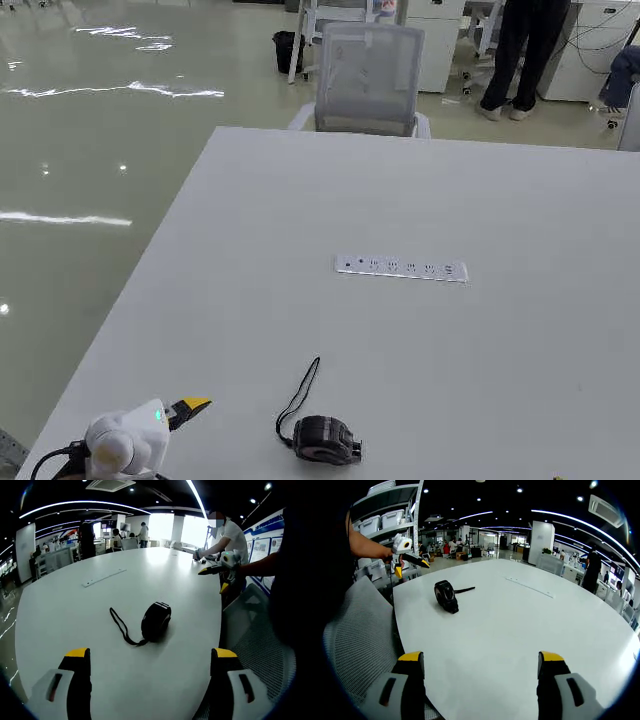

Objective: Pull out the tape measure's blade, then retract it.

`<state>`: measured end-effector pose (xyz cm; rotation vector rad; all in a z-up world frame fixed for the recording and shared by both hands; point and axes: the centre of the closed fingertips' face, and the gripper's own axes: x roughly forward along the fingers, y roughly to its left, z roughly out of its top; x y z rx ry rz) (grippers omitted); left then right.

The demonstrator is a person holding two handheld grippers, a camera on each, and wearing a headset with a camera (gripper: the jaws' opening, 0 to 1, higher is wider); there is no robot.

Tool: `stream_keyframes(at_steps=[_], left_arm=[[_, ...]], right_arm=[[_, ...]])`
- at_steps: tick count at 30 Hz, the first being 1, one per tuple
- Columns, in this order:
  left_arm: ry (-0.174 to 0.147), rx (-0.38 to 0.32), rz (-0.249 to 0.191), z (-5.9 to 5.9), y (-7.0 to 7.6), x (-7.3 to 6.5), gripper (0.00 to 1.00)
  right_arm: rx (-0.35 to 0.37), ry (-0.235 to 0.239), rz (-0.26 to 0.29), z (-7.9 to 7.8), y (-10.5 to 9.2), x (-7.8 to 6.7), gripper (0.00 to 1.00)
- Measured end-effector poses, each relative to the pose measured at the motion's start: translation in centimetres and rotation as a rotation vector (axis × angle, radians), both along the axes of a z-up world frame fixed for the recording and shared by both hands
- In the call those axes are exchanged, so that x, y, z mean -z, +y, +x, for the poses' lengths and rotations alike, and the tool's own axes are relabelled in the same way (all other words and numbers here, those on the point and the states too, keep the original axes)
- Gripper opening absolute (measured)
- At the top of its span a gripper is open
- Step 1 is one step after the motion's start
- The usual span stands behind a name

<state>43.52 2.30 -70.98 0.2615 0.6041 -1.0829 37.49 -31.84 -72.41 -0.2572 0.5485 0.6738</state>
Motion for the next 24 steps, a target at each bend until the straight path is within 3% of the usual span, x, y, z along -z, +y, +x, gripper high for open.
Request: stream_keyframes(at_steps=[9, 15, 24], left_arm=[[-0.004, 0.032, 0.007, 0.7, -1.2, -0.1, 0.99], [-0.015, 0.065, 0.024, 1.2, -2.2, -0.2, 0.98], [-0.019, 0.137, 0.087, 1.9, -3.8, 0.4, 0.94]], right_arm=[[-0.040, -0.018, 0.003, 2.0, 1.7, -0.7, 0.95], [-0.063, -0.015, 0.002, 2.5, 2.4, -0.3, 0.95], [-0.104, -0.004, 0.002, 3.4, 4.2, 0.0, 0.94]])
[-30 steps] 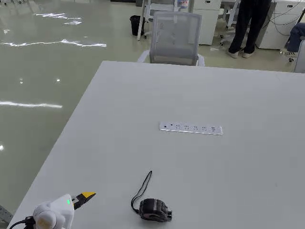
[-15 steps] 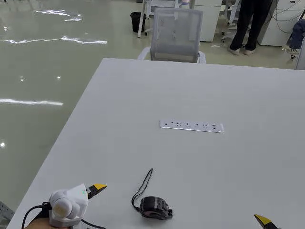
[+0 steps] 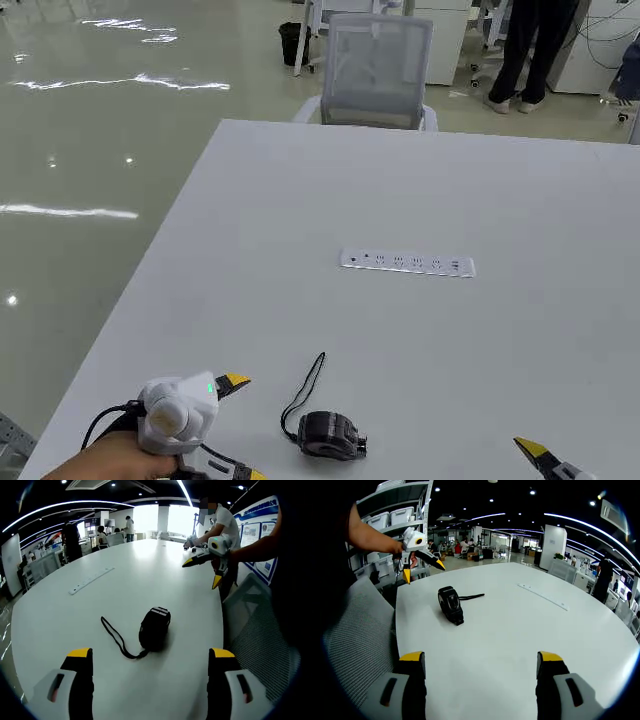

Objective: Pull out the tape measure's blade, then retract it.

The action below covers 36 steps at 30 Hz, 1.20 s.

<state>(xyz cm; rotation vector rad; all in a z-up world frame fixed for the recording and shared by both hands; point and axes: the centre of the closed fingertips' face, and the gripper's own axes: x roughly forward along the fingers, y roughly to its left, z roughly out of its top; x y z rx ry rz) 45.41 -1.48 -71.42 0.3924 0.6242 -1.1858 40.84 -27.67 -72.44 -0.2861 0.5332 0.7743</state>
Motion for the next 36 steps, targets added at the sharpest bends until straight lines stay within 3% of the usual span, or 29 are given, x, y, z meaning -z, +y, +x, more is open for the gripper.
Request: stream_keyframes(at_steps=[11, 15, 27, 32, 36], left_arm=[[0.011, 0.076, 0.062, 0.7, -1.3, 1.0, 0.92], [-0.001, 0.110, 0.116, 1.0, -1.6, 1.6, 0.92], [-0.006, 0.181, 0.164, 1.4, -3.9, 2.5, 0.87], [0.001, 0.200, 0.168, 1.5, -5.0, 2.8, 0.85], [-0.002, 0.210, 0.193, 1.7, -5.2, 3.6, 0.80]], right_arm=[[-0.047, 0.015, 0.002, 1.5, 1.9, 1.1, 0.93], [-0.074, 0.023, -0.001, 2.0, 2.7, 1.3, 0.92], [-0.126, 0.057, -0.011, 3.0, 4.7, 3.3, 0.89], [-0.149, 0.064, -0.020, 3.4, 5.6, 3.7, 0.87], [-0.178, 0.066, -0.020, 3.8, 6.4, 3.7, 0.83]])
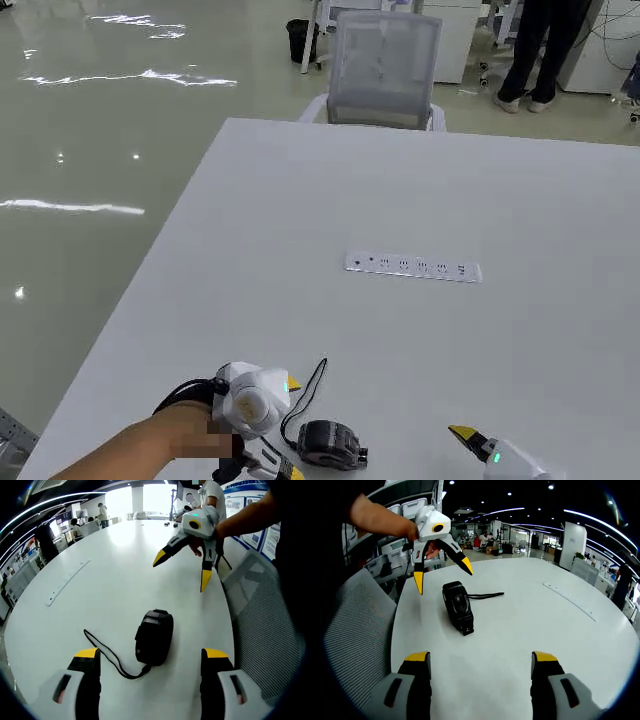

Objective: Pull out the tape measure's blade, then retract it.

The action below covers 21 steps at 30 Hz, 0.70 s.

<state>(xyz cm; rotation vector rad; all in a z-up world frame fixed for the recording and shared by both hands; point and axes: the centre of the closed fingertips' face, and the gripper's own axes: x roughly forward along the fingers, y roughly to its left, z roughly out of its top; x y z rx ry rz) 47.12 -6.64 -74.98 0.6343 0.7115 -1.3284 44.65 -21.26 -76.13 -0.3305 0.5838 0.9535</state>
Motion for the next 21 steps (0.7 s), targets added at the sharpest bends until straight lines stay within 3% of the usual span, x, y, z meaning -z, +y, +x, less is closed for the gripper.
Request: stream_keyframes(at_steps=[4, 13, 16, 21], left_arm=[[0.009, 0.000, 0.015, 0.1, -0.2, 0.6, 0.77], [0.030, -0.025, -0.010, 0.2, -1.6, 1.1, 0.71], [0.035, -0.011, -0.026, 0.2, -2.2, 1.0, 0.70], [0.037, 0.017, -0.006, 0.3, -2.6, 1.4, 0.63]], right_arm=[[-0.032, 0.006, -0.006, 0.4, 0.8, 0.1, 0.80], [-0.112, 0.026, -0.023, 1.2, 3.1, 0.6, 0.74], [-0.157, 0.037, -0.042, 1.2, 4.2, 1.0, 0.70], [-0.205, 0.043, -0.077, 1.8, 5.6, 1.5, 0.63]])
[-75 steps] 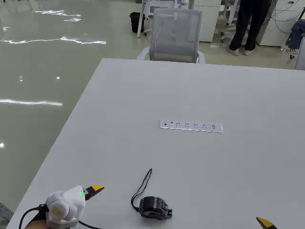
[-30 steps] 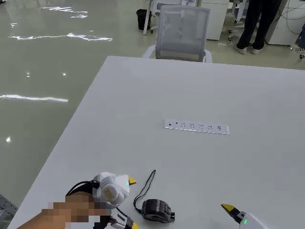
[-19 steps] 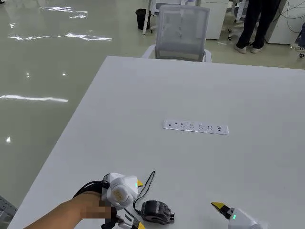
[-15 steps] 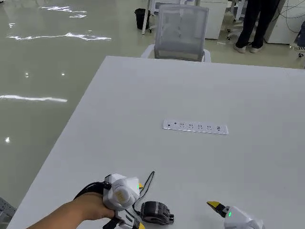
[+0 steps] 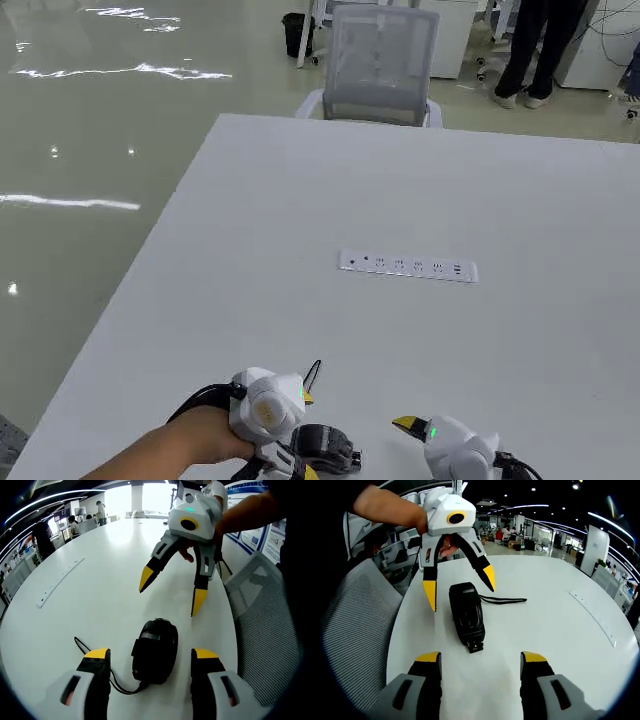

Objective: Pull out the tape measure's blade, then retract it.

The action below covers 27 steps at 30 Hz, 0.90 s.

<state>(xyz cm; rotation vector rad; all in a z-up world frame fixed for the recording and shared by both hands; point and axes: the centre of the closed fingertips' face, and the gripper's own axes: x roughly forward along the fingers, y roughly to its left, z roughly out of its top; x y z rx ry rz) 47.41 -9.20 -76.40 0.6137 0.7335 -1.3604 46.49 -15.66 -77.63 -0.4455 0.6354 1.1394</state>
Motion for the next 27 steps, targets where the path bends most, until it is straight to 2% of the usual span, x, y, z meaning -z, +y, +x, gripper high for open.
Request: stream_keyframes(at_steps=[8, 11, 18, 24, 27], left_arm=[[0.016, 0.029, 0.041, -0.3, -0.4, 1.0, 0.56], [0.019, 0.020, 0.049, -0.3, -0.6, 1.2, 0.46], [0.034, 0.027, 0.075, -0.5, -1.0, 1.6, 0.47], [0.026, 0.036, 0.098, -0.3, -0.9, 2.1, 0.37], [0.024, 0.043, 0.106, -0.3, -0.9, 2.2, 0.37]], right_arm=[[-0.067, 0.033, -0.040, 0.1, 1.1, 0.8, 0.53], [-0.099, 0.035, -0.060, -0.1, 1.5, 1.0, 0.47], [-0.154, 0.031, -0.093, -0.3, 2.2, 2.0, 0.47], [-0.202, 0.027, -0.126, -0.7, 2.4, 2.6, 0.39], [-0.215, 0.031, -0.137, -0.6, 2.4, 2.8, 0.36]])
